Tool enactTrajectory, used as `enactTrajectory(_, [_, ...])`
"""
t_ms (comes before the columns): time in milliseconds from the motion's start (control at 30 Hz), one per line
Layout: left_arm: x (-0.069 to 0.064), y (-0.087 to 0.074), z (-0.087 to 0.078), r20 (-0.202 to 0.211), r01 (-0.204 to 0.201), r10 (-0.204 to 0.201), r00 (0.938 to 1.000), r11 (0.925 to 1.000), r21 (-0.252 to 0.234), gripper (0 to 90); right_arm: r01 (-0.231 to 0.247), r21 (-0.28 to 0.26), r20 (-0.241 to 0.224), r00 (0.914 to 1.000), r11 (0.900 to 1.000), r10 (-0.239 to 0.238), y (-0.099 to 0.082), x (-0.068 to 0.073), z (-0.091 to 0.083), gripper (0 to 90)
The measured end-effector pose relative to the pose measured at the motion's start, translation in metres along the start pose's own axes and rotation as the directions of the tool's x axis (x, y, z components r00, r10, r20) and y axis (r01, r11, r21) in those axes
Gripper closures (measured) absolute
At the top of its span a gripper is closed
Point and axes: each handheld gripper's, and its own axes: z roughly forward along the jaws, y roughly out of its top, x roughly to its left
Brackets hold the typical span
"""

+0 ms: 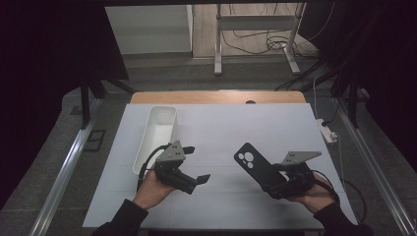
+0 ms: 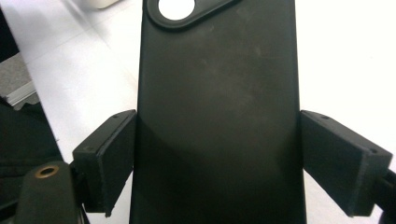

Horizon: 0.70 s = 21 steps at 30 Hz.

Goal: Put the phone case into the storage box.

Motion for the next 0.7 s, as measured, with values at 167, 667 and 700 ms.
enactTrajectory(167, [-0.001,-0.005,-0.001,0.018,0.006,-0.006,0.9998,0.9999,-0.011,0.0,0.018,-0.018,-0.034,0.9992,0.9997,-0.019,0.002,0.005,0.002,14.5])
enactTrajectory(667, [-0.007,-0.006,0.006,0.099,-0.017,0.019,0.9949,0.9997,-0.018,0.0,0.077,-0.069,-0.166,0.9822,0.9946,-0.088,0.008,0.024,0.009,14.4])
enactTrajectory(700, [-0.007,-0.006,0.006,0.099,-0.017,0.019,0.9949,0.9997,-0.018,0.0,0.077,-0.069,-0.166,0.9822,0.9946,-0.088,0.008,0.024,0.009,14.4])
